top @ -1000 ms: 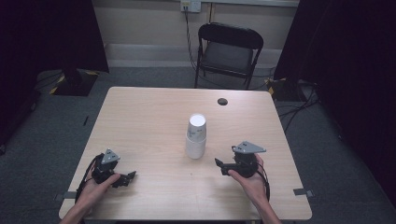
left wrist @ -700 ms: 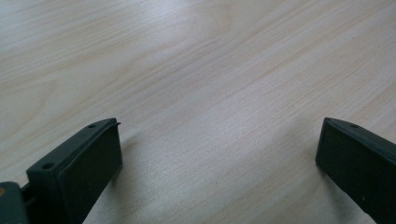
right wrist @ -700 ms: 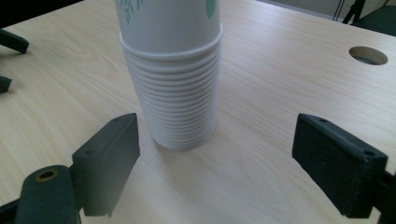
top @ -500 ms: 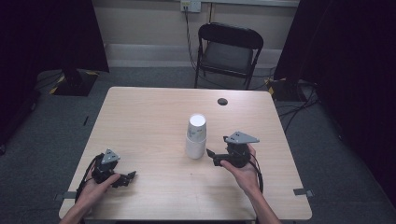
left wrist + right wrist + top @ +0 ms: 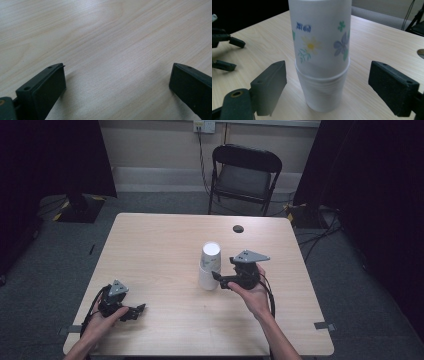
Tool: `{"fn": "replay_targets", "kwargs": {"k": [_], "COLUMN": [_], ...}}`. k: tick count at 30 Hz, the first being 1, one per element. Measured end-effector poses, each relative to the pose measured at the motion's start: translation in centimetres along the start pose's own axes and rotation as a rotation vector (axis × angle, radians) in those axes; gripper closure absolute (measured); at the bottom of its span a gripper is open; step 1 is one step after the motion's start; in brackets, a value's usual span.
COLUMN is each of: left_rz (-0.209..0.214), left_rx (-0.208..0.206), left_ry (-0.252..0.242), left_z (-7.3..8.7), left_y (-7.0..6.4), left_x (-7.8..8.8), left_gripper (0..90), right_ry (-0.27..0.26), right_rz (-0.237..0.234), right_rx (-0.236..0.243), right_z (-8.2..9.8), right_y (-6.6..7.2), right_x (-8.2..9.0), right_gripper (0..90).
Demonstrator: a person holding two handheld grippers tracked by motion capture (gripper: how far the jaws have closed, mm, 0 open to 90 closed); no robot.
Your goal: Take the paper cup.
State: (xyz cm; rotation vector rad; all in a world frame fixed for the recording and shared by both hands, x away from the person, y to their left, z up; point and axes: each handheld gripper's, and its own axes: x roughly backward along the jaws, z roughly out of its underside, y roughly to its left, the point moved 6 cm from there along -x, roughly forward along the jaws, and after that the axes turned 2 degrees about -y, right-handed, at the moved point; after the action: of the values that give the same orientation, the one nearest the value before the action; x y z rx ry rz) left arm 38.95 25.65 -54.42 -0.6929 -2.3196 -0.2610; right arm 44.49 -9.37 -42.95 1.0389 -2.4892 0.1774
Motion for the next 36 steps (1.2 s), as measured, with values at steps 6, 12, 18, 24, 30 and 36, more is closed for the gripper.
{"fn": "replay_targets", "kwargs": {"k": [6, 12, 18, 24, 30, 36], "left_rz": [0.0, 0.0, 0.0, 0.0, 0.0, 0.001], "left_rx": [0.002, 0.0, 0.001, 0.001, 0.0, 0.0], "left_ry": [-0.001, 0.0, 0.0, 0.0, 0.001, -0.001], "left_z": [0.0, 0.0, 0.0, 0.0, 0.0, 0.0], "left_y": [0.0, 0.0, 0.0, 0.0, 0.0, 0.0], "left_x": [0.0, 0.0, 0.0, 0.0, 0.0, 0.0], "left_gripper": [0.2, 0.2, 0.2, 0.2, 0.2, 0.1], "right_ry": [-0.009, -0.016, -0.001, -0.018, -0.035, -0.038], "right_rz": [0.001, 0.008, 0.008, -0.005, -0.023, -0.031], "right_rx": [0.014, 0.025, 0.037, 0.032, 0.029, 0.026], "right_z": [-1.4, -2.2, -2.7, -3.0, -3.1, -3.5], "right_y": [-0.1, -0.2, -0.1, 0.0, 0.4, 0.5], "right_x": [-1.1, -2.0, -3.5, -4.1, -4.6, -4.5], "right_gripper": [14.2, 14.1, 14.2, 15.6, 25.3, 29.6]}}
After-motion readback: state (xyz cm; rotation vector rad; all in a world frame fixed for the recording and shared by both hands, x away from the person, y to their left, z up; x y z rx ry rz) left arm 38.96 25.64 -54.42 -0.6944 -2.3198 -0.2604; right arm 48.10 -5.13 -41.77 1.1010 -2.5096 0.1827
